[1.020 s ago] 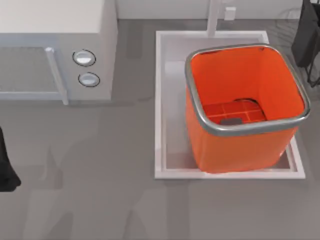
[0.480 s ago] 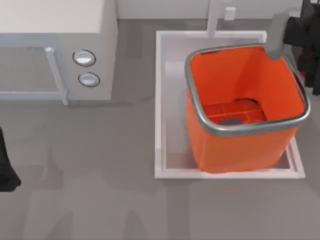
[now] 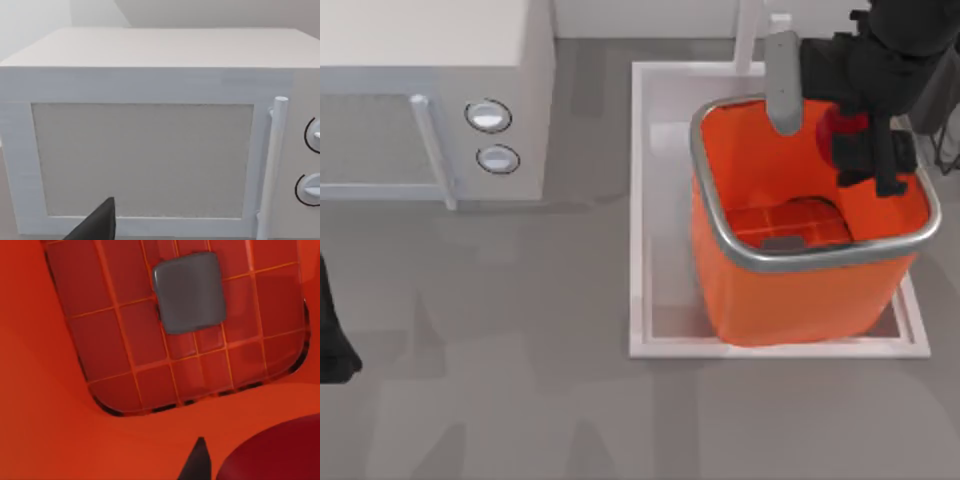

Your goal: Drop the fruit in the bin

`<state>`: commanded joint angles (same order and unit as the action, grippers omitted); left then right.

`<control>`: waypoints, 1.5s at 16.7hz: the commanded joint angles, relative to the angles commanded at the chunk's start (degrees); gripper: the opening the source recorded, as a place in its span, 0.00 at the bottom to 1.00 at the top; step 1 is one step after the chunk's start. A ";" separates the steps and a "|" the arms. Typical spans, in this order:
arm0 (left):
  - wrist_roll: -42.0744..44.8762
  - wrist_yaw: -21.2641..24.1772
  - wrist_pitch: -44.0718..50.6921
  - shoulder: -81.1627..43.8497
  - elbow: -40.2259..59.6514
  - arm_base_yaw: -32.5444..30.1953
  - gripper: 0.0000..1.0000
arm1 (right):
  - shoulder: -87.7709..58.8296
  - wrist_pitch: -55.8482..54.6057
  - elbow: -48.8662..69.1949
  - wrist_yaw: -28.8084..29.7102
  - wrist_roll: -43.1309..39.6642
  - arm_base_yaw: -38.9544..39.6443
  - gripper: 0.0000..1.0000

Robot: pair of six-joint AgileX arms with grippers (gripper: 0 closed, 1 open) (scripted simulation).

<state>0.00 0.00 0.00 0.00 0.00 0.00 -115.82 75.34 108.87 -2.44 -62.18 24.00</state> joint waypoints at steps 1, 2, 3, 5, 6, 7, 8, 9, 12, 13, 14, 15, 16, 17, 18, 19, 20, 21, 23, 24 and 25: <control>0.00 0.00 0.00 0.00 0.00 0.00 1.00 | 1.04 0.97 -0.58 2.21 -0.59 -1.71 0.00; 0.00 0.00 0.00 0.00 0.00 0.00 1.00 | 0.99 0.78 -0.77 2.17 -0.53 -1.71 0.00; 0.00 0.00 0.00 0.00 0.00 0.00 1.00 | 0.85 0.00 -1.50 2.04 -0.40 -1.62 0.00; 0.00 0.00 0.00 0.00 0.00 0.00 1.00 | 0.26 -3.36 -4.15 1.56 -0.16 -1.12 0.00; 0.00 0.00 0.00 0.00 0.00 0.00 1.00 | -0.15 -5.92 -5.85 1.25 -0.04 -0.76 0.00; 0.00 0.00 0.00 0.00 0.00 0.00 1.00 | -0.65 -8.78 -7.68 0.93 0.12 -0.43 0.00; 0.00 0.00 0.00 0.00 0.00 0.00 1.00 | -1.15 -11.17 -9.46 0.62 0.27 -0.10 0.00; 0.00 0.00 0.00 0.00 0.00 0.00 1.00 | -1.57 -12.96 -10.98 0.37 0.40 0.18 0.00; 0.00 0.00 0.00 0.00 0.00 0.00 1.00 | -2.11 -14.79 -12.66 0.09 0.54 0.51 0.00; 0.00 0.00 0.00 0.00 0.00 0.00 1.00 | -2.11 -14.79 -12.66 0.09 0.54 0.51 0.00; 0.00 0.00 0.00 0.00 0.00 0.00 1.00 | -2.11 -14.79 -12.66 0.09 0.54 0.51 0.00; 0.00 0.00 0.00 0.00 0.00 0.00 1.00 | -2.11 -14.79 -12.66 0.09 0.54 0.51 0.08; 0.00 0.00 0.00 0.00 0.00 0.00 1.00 | -2.11 -14.79 -12.66 0.09 0.54 0.51 0.15; 0.00 0.00 0.00 0.00 0.00 0.00 1.00 | -2.11 -14.79 -12.66 0.09 0.54 0.51 0.23; 0.00 0.00 0.00 0.00 0.00 0.00 1.00 | -2.11 -14.79 -12.66 0.09 0.54 0.51 0.30; 0.00 0.00 0.00 0.00 0.00 0.00 1.00 | -2.11 -14.79 -12.66 0.09 0.54 0.51 0.38; 0.00 0.00 0.00 0.00 0.00 0.00 1.00 | -2.11 -14.79 -12.66 0.09 0.54 0.51 0.45; 0.00 0.00 0.00 0.00 0.00 0.00 1.00 | -2.11 -14.79 -12.66 0.09 0.54 0.51 0.53; 0.00 0.00 0.00 0.00 0.00 0.00 1.00 | -2.11 -14.79 -12.66 0.09 0.54 0.51 0.68; 0.00 0.00 0.00 0.00 0.00 0.00 1.00 | -2.11 -14.79 -12.66 0.09 0.54 0.51 0.75; 0.00 0.00 0.00 0.00 0.00 0.00 1.00 | -2.11 -14.79 -12.66 0.09 0.54 0.51 0.83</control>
<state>0.00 0.00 0.00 0.00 0.00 0.00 -117.93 60.55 96.21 -2.35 -61.64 24.51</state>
